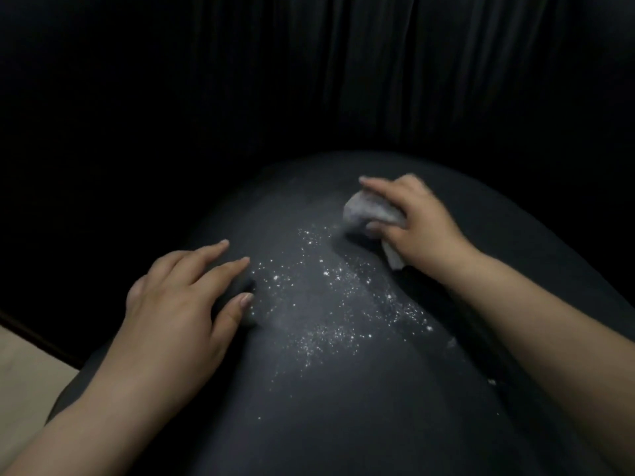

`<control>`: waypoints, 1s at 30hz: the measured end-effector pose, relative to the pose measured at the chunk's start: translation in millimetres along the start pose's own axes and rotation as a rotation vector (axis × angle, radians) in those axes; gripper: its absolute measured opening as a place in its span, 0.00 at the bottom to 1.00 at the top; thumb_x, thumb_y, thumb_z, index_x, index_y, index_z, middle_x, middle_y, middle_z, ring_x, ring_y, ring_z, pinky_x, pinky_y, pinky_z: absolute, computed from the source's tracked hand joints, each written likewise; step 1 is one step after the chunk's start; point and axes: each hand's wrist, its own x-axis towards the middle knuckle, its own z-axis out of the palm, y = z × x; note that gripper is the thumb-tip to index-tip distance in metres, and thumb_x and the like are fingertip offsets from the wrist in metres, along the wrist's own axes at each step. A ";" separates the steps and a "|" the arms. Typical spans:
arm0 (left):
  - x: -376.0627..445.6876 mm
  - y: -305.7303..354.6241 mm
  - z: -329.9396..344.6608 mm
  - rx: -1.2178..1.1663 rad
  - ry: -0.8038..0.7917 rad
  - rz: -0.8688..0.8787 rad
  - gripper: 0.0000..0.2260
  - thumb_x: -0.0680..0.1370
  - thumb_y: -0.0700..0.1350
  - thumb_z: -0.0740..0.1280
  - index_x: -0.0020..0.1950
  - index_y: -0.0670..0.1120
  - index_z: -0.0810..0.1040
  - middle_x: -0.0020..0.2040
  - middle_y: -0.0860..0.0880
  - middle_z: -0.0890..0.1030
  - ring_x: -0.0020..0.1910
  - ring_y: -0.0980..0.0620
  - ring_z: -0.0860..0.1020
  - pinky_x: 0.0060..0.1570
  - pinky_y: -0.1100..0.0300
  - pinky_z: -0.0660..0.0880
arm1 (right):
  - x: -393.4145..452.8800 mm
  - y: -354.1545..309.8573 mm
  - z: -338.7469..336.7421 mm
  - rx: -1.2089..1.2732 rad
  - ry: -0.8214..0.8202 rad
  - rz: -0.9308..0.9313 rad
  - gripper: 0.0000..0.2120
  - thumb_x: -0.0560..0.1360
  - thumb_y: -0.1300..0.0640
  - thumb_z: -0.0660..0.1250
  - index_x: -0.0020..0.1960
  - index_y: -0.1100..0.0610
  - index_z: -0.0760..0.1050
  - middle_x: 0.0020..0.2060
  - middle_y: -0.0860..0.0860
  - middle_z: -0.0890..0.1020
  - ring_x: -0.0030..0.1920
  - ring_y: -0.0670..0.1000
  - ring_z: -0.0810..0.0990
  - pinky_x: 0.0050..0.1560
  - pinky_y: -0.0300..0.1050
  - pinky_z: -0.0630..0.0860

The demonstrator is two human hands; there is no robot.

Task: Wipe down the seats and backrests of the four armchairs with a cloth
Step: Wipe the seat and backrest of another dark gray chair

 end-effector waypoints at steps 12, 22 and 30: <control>0.5 -7.7 -3.8 -0.028 0.043 -0.012 0.24 0.74 0.61 0.55 0.61 0.51 0.80 0.64 0.50 0.77 0.62 0.43 0.72 0.58 0.40 0.70 | 6.9 18.8 -18.6 -0.206 -0.018 0.083 0.25 0.69 0.43 0.71 0.65 0.44 0.74 0.48 0.44 0.70 0.54 0.47 0.69 0.56 0.37 0.61; 0.1 -6.3 -1.0 -0.047 0.049 0.025 0.23 0.74 0.60 0.56 0.60 0.52 0.81 0.64 0.50 0.76 0.62 0.44 0.71 0.56 0.40 0.70 | 12.6 35.3 -32.2 -0.366 0.076 0.019 0.27 0.67 0.41 0.72 0.65 0.39 0.73 0.48 0.47 0.71 0.52 0.51 0.73 0.56 0.47 0.59; -1.9 -0.9 0.5 -0.035 0.025 0.017 0.24 0.74 0.60 0.55 0.60 0.52 0.81 0.64 0.50 0.76 0.62 0.45 0.71 0.55 0.43 0.70 | 17.4 46.5 -22.3 -0.421 -0.100 0.027 0.27 0.69 0.38 0.68 0.67 0.42 0.72 0.46 0.48 0.68 0.52 0.53 0.71 0.55 0.45 0.66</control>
